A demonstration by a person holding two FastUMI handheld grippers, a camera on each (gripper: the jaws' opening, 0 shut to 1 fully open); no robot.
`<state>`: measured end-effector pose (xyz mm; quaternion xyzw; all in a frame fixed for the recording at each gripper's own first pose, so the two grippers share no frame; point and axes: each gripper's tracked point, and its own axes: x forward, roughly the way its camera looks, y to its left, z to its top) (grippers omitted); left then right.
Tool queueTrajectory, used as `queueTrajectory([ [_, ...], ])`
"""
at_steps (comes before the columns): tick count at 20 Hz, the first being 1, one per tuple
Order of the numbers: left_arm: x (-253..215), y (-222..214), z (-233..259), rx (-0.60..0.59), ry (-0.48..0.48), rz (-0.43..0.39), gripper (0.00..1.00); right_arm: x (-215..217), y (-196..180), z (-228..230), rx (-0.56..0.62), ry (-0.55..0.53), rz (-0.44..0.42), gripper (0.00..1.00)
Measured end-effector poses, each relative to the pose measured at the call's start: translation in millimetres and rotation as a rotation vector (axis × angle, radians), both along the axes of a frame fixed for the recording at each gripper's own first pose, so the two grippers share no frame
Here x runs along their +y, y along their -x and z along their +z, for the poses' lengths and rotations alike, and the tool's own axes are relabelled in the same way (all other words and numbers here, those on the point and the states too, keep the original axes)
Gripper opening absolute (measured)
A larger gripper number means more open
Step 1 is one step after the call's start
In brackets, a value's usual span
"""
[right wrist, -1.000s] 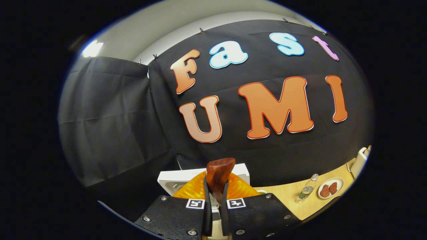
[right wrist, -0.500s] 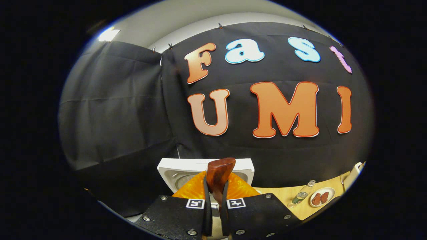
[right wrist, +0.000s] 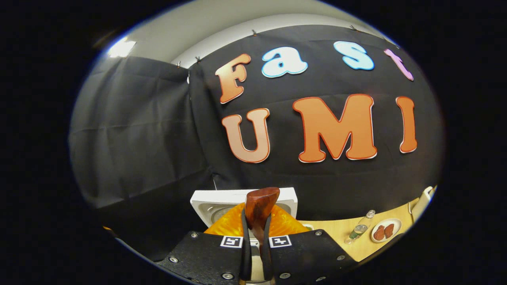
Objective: Close the left gripper, press the button to open the rice cooker; take a wooden spoon from the chopstick holder with the right hand, scoop a spoonful of rice and pour it into the rice cooker, then put the wooden spoon back into the chopstick holder.
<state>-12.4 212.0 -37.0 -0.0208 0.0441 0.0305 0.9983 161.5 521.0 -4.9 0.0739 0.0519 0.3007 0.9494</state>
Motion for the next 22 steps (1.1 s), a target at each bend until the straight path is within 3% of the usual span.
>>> queueTrajectory([
  [11,-18,-6,14,-0.028,-0.015,-0.009,1.0,-174,-9,13,0.011,-0.058,-0.22,0.1],
  [22,-73,-22,28,-0.054,-0.047,-0.069,1.0,-397,11,-36,0.065,-0.036,-0.512,0.1],
])
